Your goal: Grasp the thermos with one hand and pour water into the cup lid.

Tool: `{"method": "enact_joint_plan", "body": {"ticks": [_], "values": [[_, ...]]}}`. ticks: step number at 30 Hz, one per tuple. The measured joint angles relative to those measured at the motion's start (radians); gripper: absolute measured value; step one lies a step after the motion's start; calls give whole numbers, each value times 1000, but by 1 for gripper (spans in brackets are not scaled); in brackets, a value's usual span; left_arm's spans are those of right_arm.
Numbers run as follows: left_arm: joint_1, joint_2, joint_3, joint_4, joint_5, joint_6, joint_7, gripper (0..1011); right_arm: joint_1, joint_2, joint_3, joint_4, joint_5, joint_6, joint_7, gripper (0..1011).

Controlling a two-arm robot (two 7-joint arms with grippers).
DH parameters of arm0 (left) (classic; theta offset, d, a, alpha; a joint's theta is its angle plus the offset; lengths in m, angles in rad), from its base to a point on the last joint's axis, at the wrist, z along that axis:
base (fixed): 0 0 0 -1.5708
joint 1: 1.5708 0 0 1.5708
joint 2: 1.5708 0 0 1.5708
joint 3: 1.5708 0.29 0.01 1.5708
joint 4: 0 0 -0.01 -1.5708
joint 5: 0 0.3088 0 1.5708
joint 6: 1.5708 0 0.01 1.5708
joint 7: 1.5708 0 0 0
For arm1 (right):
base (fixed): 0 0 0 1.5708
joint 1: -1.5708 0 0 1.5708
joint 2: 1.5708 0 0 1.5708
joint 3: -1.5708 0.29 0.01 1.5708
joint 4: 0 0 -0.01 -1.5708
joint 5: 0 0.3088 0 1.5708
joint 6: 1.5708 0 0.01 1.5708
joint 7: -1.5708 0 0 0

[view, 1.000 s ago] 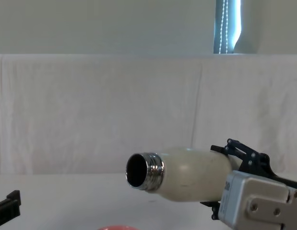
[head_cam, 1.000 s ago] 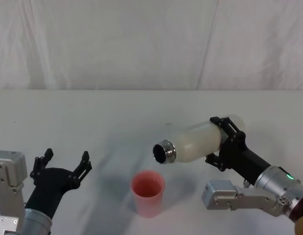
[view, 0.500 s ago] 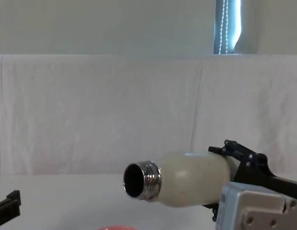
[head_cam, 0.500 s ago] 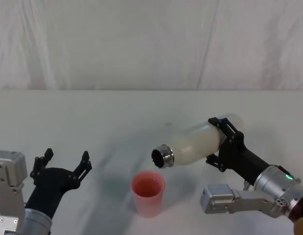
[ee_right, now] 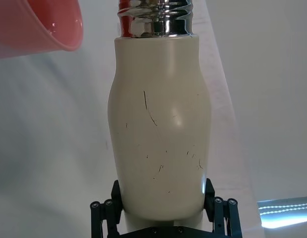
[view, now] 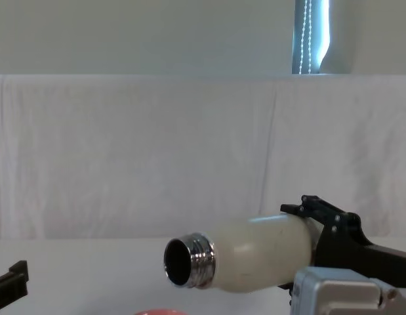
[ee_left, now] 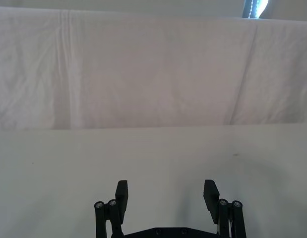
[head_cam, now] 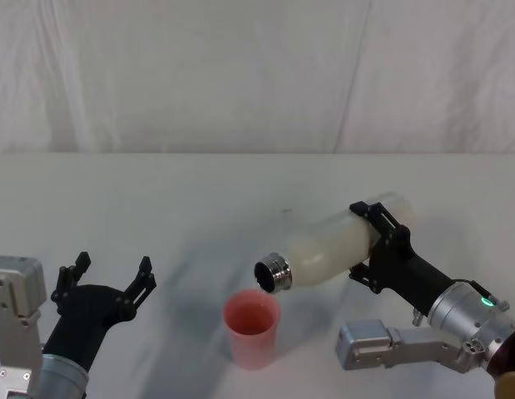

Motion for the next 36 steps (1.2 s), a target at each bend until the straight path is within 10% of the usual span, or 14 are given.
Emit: {"method": "enact_joint_plan", "body": {"ticks": [36], "values": [[0,0,0,0,0,0,0,1001,15,18,-36,-1,-60,29,-16,962]]}}
